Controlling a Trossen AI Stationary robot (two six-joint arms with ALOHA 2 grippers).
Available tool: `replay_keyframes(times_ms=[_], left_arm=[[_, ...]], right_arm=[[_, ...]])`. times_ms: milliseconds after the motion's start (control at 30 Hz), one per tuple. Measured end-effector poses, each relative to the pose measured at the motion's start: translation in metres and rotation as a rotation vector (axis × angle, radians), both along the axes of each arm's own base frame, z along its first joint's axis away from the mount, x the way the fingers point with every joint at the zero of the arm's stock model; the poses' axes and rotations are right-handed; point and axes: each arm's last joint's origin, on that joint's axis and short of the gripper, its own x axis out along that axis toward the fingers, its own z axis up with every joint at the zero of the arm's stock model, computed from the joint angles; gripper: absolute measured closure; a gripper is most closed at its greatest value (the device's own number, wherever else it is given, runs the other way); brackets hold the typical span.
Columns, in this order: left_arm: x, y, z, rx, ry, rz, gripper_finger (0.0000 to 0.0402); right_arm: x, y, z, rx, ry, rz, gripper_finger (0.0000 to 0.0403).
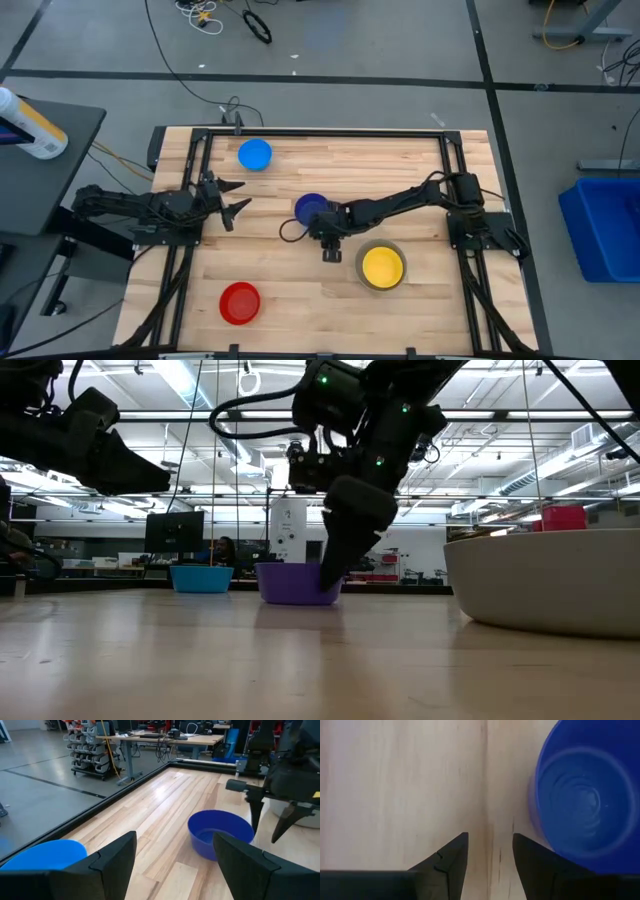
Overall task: Nest bowls inside each other
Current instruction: Stack the dark blue bowl on the yellow bowl
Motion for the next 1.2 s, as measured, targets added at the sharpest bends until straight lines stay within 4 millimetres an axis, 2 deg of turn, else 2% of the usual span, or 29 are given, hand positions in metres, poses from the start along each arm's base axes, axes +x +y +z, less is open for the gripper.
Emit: replay_keyframes(times_ms=[200, 500, 700, 1200], left_arm=[[0.0, 0.0, 0.0, -0.003, 0.0, -0.004, 0.0129], [0.0, 0.0, 0.0, -0.007, -0.002, -0.003, 0.0129], [0.0, 0.0, 0.0, -0.006, -0.002, -0.003, 0.0129], [0.0, 0.0, 0.0, -0.018, -0.007, -0.001, 0.0129]], right_arm=[[0.004, 0.005, 0.019, -0.077, -0.009, 0.005, 0.0227], [0.009, -0.028, 0.024, -0.089, -0.025, -0.029, 0.0228], [0.008, -0.04, 0.017, -0.001, -0.041, -0.022, 0.0235], [0.005, -0.03, 0.001, -0.023, -0.088, -0.026, 0.0263]])
